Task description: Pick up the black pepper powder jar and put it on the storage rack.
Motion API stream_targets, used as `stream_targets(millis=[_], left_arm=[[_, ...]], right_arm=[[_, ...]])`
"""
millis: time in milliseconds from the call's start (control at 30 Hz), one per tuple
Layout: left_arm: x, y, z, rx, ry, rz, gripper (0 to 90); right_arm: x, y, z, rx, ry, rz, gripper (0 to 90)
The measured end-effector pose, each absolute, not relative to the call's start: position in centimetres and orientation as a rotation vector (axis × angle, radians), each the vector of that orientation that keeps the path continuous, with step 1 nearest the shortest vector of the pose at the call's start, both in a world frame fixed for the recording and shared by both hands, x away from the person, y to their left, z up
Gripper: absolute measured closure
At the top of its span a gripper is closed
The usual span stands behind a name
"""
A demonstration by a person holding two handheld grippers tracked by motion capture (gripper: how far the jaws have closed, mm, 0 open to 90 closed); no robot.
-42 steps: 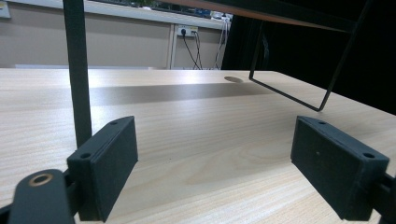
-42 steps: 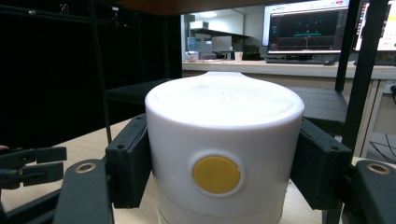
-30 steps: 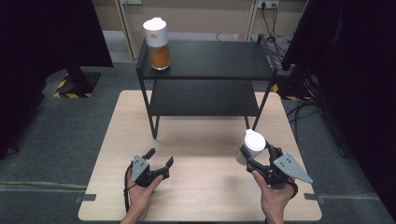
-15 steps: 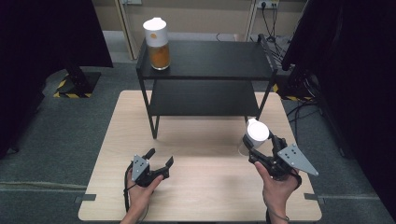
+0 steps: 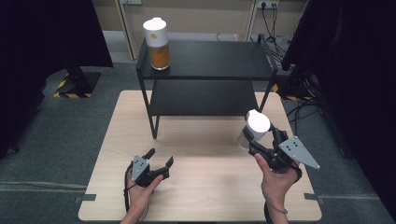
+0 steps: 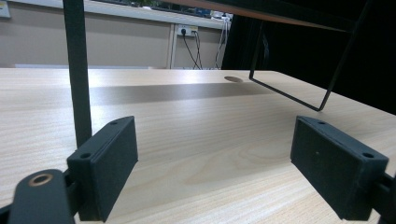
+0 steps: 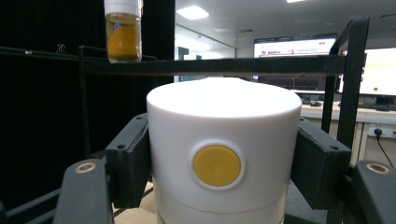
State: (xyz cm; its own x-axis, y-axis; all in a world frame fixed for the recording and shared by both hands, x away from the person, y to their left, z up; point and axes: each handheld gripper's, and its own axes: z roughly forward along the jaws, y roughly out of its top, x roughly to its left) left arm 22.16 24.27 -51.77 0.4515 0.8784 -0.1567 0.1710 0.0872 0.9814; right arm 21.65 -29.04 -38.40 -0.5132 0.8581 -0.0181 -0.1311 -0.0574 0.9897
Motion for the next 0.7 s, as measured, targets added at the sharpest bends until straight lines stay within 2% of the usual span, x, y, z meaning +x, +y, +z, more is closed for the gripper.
stream_targets(millis=[700], left_arm=[[22.2, 24.3, -51.7, 1.410, 1.004, 0.684, 14.6]], right_arm=[[23.5, -28.4, -34.4, 0.771, 1.408, 1.676, 30.8]])
